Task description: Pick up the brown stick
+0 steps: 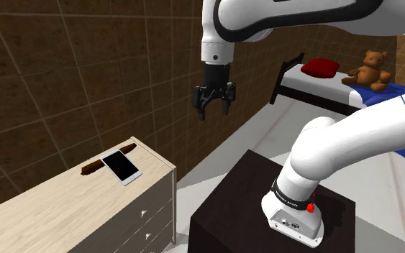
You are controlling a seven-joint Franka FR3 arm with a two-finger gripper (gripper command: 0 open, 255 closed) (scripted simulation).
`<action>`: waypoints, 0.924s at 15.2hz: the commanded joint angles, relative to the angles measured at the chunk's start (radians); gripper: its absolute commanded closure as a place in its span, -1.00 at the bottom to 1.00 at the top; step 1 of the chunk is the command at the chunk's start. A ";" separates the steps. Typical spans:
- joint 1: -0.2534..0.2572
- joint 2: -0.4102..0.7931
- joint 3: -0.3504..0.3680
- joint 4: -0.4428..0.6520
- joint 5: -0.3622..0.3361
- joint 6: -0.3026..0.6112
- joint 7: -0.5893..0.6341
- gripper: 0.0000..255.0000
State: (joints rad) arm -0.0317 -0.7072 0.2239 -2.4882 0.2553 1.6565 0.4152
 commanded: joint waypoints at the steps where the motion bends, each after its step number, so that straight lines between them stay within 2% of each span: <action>1: -0.007 0.038 0.056 -0.002 0.035 0.060 0.102 -1.00; 5: -0.031 0.146 0.167 0.026 0.077 0.178 0.297 -1.00; 8: -0.060 0.247 0.248 0.065 0.082 0.266 0.446 -1.00; 11: -0.097 0.362 0.325 0.118 0.058 0.350 0.604 -1.00; 14: -0.136 0.491 0.395 0.183 -0.002 0.427 0.776 -1.00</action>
State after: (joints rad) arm -0.1533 -0.2559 0.5991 -2.3216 0.2732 2.0557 1.1311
